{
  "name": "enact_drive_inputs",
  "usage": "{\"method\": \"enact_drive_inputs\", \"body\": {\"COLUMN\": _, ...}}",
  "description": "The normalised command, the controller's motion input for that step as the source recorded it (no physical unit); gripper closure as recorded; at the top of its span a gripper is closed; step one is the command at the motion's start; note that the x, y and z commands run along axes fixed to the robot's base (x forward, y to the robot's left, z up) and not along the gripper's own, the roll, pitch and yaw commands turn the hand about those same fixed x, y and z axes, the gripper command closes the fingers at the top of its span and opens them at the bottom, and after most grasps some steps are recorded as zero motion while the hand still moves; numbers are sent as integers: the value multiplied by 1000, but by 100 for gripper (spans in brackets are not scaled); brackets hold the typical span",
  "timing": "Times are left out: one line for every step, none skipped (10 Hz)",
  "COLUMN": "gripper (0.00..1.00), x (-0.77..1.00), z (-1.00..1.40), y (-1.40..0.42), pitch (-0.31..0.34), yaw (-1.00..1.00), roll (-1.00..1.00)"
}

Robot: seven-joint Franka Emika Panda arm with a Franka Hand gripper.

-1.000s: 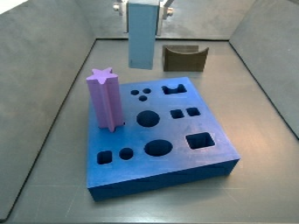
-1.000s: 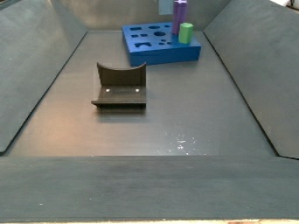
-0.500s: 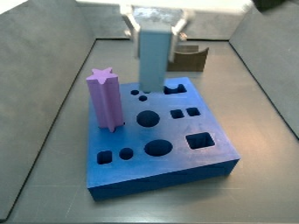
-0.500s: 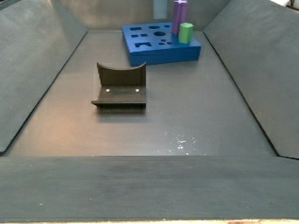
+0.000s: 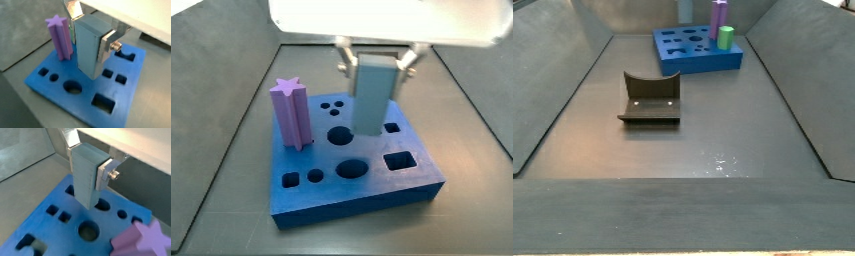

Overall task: Pick up the rectangle object. Move up. Place the rectangle object on the fixture. Regrasp the rectangle object. Move to above the board. Insert the rectangle object.
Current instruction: Insert the rectangle object.

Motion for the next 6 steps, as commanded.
{"method": "enact_drive_inputs", "body": {"gripper": 100, "x": 820, "z": -266, "y": -337, "pitch": 171, "yaw": 283, "roll": -489}}
{"method": "enact_drive_inputs", "body": {"gripper": 100, "x": 726, "z": -269, "y": -326, "pitch": 146, "yaw": 349, "roll": -511}}
{"method": "enact_drive_inputs", "body": {"gripper": 100, "x": 54, "z": -20, "y": -129, "pitch": 0, "yaw": 94, "roll": -383}}
{"method": "enact_drive_inputs", "body": {"gripper": 100, "x": 14, "z": 0, "y": 0, "pitch": 0, "yaw": 9, "roll": -9}}
{"method": "enact_drive_inputs", "body": {"gripper": 100, "x": 0, "z": -120, "y": 26, "pitch": -166, "yaw": 809, "roll": -489}}
{"method": "enact_drive_inputs", "body": {"gripper": 100, "x": 0, "z": -151, "y": 0, "pitch": -103, "yaw": 926, "roll": -374}}
